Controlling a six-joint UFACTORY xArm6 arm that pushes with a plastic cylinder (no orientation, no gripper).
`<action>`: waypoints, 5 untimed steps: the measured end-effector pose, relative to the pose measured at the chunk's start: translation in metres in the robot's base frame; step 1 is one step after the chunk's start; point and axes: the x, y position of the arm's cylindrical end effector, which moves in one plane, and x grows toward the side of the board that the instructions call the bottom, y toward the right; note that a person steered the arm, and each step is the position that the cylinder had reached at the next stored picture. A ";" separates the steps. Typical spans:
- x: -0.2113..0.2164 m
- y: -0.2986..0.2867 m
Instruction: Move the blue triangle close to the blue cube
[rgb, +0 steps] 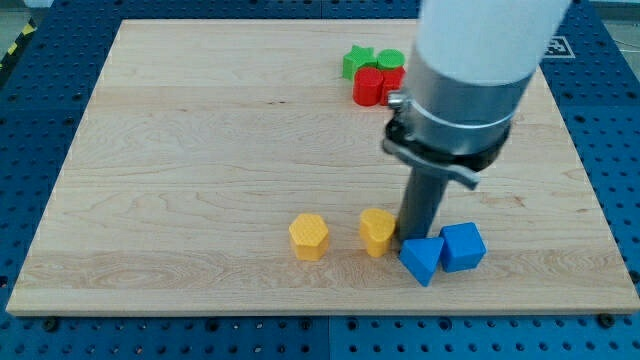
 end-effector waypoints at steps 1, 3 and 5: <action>0.000 -0.035; 0.000 -0.104; 0.026 -0.097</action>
